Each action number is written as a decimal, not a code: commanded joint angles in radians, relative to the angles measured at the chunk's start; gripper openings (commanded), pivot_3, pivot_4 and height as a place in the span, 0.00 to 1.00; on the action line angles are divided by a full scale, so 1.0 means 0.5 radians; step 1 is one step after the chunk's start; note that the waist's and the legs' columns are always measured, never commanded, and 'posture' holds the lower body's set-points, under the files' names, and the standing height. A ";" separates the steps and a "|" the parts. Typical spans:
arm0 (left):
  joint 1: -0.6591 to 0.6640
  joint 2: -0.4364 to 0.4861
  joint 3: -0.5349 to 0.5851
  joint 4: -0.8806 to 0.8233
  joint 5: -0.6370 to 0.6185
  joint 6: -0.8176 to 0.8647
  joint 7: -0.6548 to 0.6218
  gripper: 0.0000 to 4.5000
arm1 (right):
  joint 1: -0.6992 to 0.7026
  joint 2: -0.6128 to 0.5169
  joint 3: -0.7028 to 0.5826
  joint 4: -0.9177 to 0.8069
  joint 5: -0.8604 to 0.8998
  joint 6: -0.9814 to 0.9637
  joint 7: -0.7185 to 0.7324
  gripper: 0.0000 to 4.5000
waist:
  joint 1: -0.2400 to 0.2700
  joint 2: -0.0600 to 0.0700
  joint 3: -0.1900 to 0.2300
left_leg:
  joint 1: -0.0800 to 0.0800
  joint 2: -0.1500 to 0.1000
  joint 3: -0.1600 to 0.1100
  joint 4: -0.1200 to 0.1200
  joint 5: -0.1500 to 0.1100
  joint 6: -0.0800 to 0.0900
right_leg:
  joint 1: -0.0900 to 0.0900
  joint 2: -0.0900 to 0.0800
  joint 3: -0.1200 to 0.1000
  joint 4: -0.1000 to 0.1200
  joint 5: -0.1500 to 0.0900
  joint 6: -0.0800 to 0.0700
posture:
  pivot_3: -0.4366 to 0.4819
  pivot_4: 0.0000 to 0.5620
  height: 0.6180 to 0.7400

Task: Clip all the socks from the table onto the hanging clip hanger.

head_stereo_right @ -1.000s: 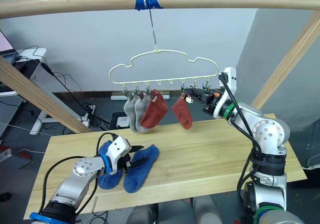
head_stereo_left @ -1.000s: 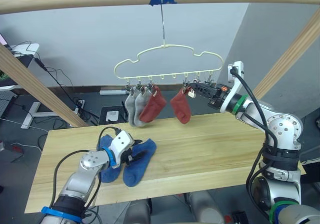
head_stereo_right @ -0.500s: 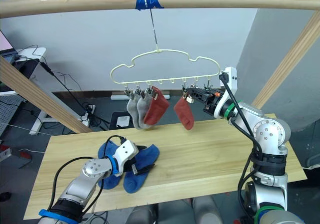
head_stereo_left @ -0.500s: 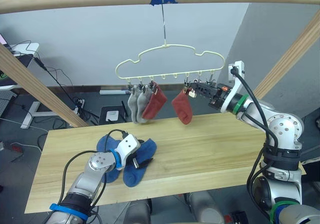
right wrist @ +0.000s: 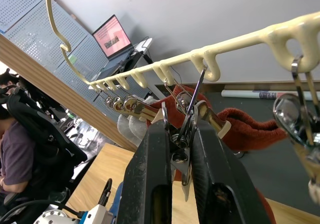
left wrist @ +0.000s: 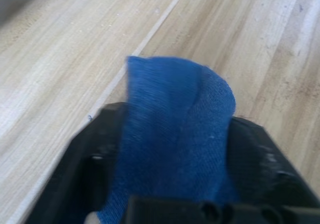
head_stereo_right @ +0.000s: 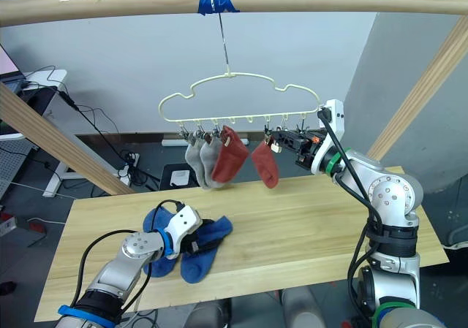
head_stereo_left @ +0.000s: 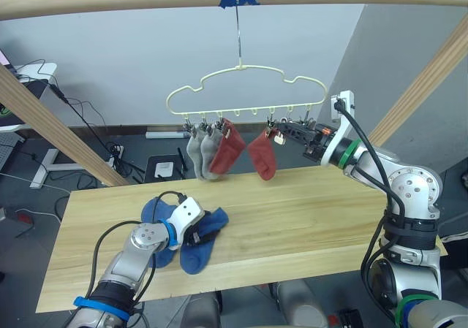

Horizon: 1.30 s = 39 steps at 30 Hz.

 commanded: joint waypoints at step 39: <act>-0.378 -0.355 0.089 -0.704 -0.454 -0.490 0.069 0.00 | -0.138 -0.061 -0.247 0.177 1.266 0.296 -0.673 0.04 | -0.024 0.001 0.001 | -0.003 -0.001 0.004 0.003 -0.001 0.003 | 0.001 0.001 0.004 -0.003 0.007 -0.004 | 0.29 0.39 1.00</act>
